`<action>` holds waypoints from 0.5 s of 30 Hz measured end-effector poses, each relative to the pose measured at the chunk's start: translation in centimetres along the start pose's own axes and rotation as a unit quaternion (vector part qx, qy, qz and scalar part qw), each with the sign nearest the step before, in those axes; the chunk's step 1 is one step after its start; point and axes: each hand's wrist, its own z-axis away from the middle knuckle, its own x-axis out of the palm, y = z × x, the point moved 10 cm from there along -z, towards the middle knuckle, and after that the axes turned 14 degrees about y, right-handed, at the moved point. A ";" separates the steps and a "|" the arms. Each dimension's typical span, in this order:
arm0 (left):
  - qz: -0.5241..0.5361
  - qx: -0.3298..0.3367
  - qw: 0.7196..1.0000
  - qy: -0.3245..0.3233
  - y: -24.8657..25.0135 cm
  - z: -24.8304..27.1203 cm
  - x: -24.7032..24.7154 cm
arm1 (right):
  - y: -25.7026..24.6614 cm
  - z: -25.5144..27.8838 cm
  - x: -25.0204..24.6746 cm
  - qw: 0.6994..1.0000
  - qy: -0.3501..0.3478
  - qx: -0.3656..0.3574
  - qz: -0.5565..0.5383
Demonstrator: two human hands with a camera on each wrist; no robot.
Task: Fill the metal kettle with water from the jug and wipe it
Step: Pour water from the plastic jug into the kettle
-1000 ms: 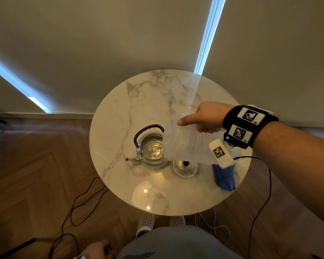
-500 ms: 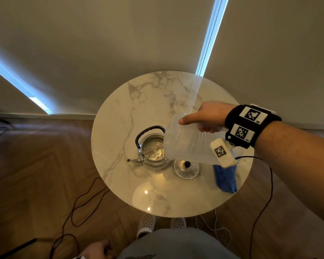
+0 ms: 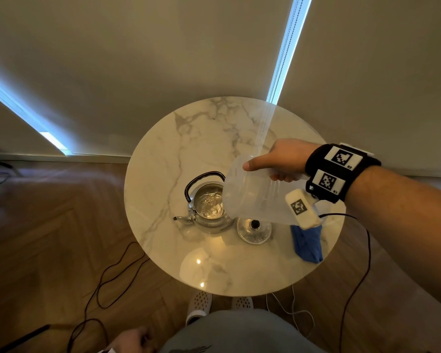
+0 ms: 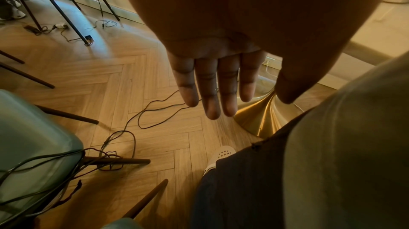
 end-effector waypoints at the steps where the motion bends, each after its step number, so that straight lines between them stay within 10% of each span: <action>1: -0.004 0.029 1.000 -0.006 -0.1 -0.3 0.1 | 0.0 0.0 0.0 1.000 0.001 0.001 -0.001; 9: 0.053 -0.053 0.997 0.013 -1.7 -0.2 0.9 | 0.1 -0.2 0.1 1.000 0.001 0.007 -0.010; 15: 0.039 0.019 0.999 -0.016 -1.6 -0.3 1.4 | 0.1 -0.3 0.4 1.000 0.000 0.011 -0.017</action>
